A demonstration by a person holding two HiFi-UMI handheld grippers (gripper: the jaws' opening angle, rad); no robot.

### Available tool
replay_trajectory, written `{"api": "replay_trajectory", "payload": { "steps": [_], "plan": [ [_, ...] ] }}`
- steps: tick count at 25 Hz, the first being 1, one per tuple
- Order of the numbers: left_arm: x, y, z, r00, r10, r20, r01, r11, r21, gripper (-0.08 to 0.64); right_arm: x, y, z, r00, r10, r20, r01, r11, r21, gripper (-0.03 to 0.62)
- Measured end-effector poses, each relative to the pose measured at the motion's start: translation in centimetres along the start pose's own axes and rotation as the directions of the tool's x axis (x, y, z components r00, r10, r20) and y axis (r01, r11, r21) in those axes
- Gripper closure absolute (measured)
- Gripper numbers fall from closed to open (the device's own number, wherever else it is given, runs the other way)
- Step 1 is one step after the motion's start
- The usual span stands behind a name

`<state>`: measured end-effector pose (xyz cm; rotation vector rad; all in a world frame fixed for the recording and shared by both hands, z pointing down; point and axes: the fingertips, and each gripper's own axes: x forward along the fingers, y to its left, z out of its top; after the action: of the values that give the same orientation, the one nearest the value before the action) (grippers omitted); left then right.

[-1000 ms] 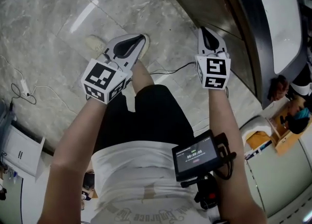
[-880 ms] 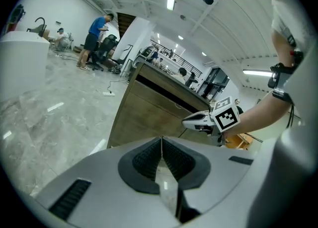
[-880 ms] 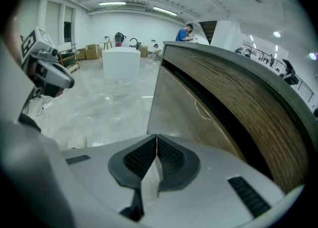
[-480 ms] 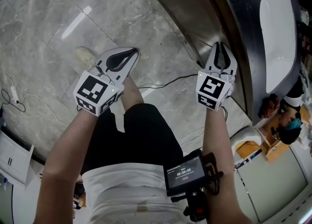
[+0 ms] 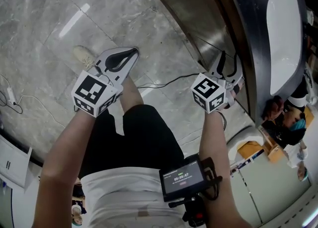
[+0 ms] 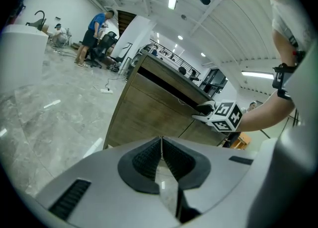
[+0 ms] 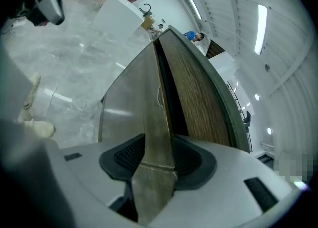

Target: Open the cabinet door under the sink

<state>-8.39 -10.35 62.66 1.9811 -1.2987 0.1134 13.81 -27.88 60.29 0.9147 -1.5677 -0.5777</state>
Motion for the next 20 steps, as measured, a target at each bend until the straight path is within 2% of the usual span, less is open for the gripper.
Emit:
{"api": "replay_trajectory", "payload": {
  "steps": [5,11,16,20],
  "plan": [
    [0.4,0.2,-0.4,1.000,-0.010,-0.012,0.010,1.000,-0.013,0.541,0.9,0.0,-1.4,0.997,-0.053,-0.062,0.050,0.998,-0.047,0.414],
    [0.5,-0.1,-0.7,1.000,-0.020,-0.023,0.020,1.000,-0.023,0.541,1.6,-0.2,-1.5,0.987,-0.128,-0.101,0.124,0.991,-0.045,0.400],
    [0.3,0.5,-0.8,0.999,-0.025,-0.034,0.024,0.999,-0.036,0.541,2.7,-0.1,-1.5,0.965,-0.227,-0.128,0.219,0.973,-0.076,0.382],
    [0.1,1.0,-0.7,1.000,-0.019,-0.025,0.018,0.998,-0.058,0.541,3.2,-0.2,-1.4,0.959,-0.236,-0.154,0.221,0.969,-0.110,0.357]
  ]
}}
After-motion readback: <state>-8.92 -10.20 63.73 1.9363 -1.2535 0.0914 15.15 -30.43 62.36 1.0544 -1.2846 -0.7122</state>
